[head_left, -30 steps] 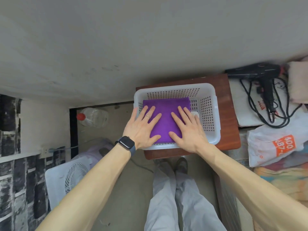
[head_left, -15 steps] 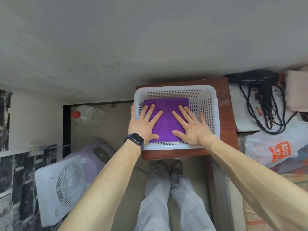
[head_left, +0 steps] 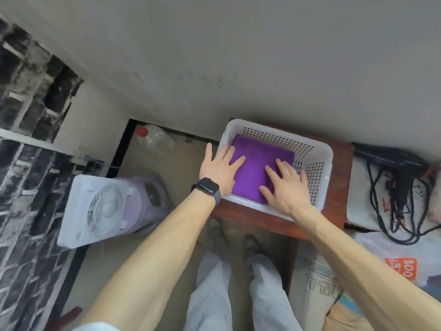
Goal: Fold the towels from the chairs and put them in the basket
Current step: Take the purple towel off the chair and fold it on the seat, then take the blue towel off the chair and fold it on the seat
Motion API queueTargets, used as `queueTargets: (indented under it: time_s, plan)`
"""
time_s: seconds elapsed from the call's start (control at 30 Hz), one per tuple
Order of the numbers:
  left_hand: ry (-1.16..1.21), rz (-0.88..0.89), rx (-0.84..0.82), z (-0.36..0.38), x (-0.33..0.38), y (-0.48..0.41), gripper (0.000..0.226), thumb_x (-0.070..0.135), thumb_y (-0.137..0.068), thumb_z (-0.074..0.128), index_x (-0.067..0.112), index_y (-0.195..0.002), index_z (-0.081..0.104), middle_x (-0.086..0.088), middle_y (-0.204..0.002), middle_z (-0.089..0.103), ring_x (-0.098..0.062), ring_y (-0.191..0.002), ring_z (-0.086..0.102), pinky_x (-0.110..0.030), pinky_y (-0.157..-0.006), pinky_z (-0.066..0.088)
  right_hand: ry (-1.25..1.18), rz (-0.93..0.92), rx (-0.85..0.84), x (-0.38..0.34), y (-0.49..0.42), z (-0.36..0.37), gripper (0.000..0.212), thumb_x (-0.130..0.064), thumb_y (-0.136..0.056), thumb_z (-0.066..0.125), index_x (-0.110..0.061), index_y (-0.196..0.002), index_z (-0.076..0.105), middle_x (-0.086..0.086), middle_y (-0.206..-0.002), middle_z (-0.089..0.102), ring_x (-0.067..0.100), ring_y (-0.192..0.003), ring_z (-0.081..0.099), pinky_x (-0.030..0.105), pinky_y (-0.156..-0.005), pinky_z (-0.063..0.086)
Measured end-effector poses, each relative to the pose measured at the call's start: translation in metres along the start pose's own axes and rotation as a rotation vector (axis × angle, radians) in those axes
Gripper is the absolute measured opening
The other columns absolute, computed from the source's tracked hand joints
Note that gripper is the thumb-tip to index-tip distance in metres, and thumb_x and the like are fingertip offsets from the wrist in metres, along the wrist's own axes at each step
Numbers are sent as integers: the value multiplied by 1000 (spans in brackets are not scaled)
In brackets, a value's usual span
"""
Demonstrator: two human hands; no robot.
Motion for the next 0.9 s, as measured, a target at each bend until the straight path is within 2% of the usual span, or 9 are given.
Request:
queueTargets:
  time_s: [0.1, 0.17, 0.27, 0.47, 0.57, 0.67, 0.8, 0.9]
  plan:
    - [277, -202, 92, 2, -25, 55, 66, 42, -97, 46, 34, -156, 18, -4, -164, 18, -23, -152, 11, -54, -119, 9, -108, -131, 143, -23, 29, -15, 50, -48, -97, 49, -29, -143, 53, 7, -158, 40, 31, -148, 29, 59, -118, 24]
    - [458, -384, 139, 14, -47, 106, 61, 42, -97, 46, 34, -154, 24, -3, -161, 29, -23, -149, 21, -49, -119, 16, -163, -253, 179, -53, 49, -25, 41, -44, -95, 54, -31, -134, 61, 5, -150, 51, 30, -143, 38, 55, -115, 31]
    - [673, -670, 168, 50, -71, 202, 59, 42, -95, 48, 33, -151, 32, 0, -153, 42, -25, -141, 34, -45, -115, 27, -216, -457, 198, -115, 78, -40, 36, -43, -91, 56, -31, -123, 69, 3, -137, 63, 30, -134, 51, 51, -109, 40]
    - [955, -1217, 244, 118, -73, 423, 57, 39, -94, 55, 32, -149, 40, -2, -145, 52, -27, -131, 48, -38, -105, 40, -248, -941, 62, -278, 158, -55, 45, -52, -92, 46, -26, -120, 71, -1, -125, 70, 25, -123, 60, 40, -105, 46]
    - [1042, -1488, 322, 141, -51, 531, 57, 39, -93, 55, 32, -148, 41, -4, -142, 55, -30, -127, 51, -40, -103, 43, -114, -1165, -30, -360, 220, -50, 43, -51, -93, 45, -24, -115, 70, -2, -117, 72, 27, -111, 64, 44, -97, 49]
    - [1100, -1744, 462, 148, -19, 624, 54, 34, -92, 59, 28, -144, 47, -7, -138, 59, -32, -125, 54, -41, -102, 44, 15, -1335, -54, -423, 291, -49, 43, -51, -90, 41, -24, -106, 70, -2, -105, 73, 29, -103, 65, 46, -88, 50]
    - [1038, -2008, 686, 140, 19, 742, 52, 31, -90, 63, 26, -141, 52, -7, -133, 63, -29, -123, 57, -39, -103, 45, 37, -1582, -111, -492, 401, -49, 54, -59, -89, 32, -32, -120, 68, -5, -122, 70, 27, -118, 59, 45, -103, 42]
    - [954, -2167, 798, 133, 45, 826, 53, 34, -91, 61, 29, -143, 49, -5, -137, 60, -27, -128, 53, -42, -106, 43, 16, -1740, -192, -541, 482, -43, 44, -54, -92, 42, -33, -121, 68, -8, -125, 69, 24, -122, 59, 47, -106, 42]
Point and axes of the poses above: each hand's wrist, its own y-axis away from the middle knuckle, its own z-axis out of the palm, x = y × z, the point moved 8 cm from there along -y, towards the middle knuckle
